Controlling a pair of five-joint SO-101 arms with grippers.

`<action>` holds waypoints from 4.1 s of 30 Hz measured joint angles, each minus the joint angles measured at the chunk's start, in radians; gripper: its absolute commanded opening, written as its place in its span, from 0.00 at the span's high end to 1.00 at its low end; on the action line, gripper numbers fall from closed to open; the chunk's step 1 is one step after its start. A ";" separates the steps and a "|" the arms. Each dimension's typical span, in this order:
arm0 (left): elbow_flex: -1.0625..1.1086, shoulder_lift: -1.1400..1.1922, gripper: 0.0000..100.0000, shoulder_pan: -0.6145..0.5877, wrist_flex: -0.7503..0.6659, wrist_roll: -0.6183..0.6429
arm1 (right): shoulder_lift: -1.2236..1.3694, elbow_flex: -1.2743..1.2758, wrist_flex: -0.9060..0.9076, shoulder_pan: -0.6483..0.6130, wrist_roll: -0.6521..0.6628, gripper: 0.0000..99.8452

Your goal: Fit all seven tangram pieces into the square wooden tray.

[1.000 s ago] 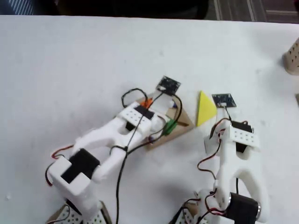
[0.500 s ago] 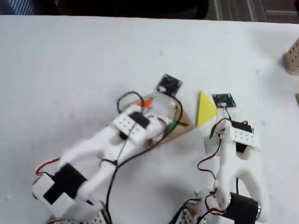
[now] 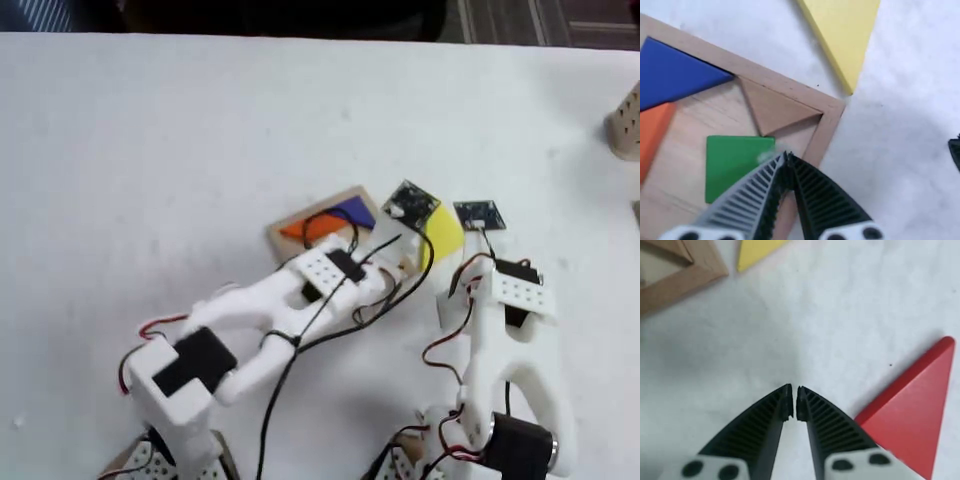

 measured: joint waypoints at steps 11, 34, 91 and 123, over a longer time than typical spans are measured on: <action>-0.008 0.003 0.98 -0.066 0.046 0.000 | 0.000 0.000 0.000 0.000 0.000 0.98; 0.034 -0.075 0.98 -0.256 0.157 -0.018 | 0.000 0.000 0.000 0.000 0.000 0.98; -0.081 0.038 0.98 -0.153 0.002 -0.055 | 0.000 0.000 0.000 0.000 0.000 0.98; -0.063 0.057 0.98 -0.089 0.021 -0.063 | 0.000 0.000 0.000 0.000 0.000 0.98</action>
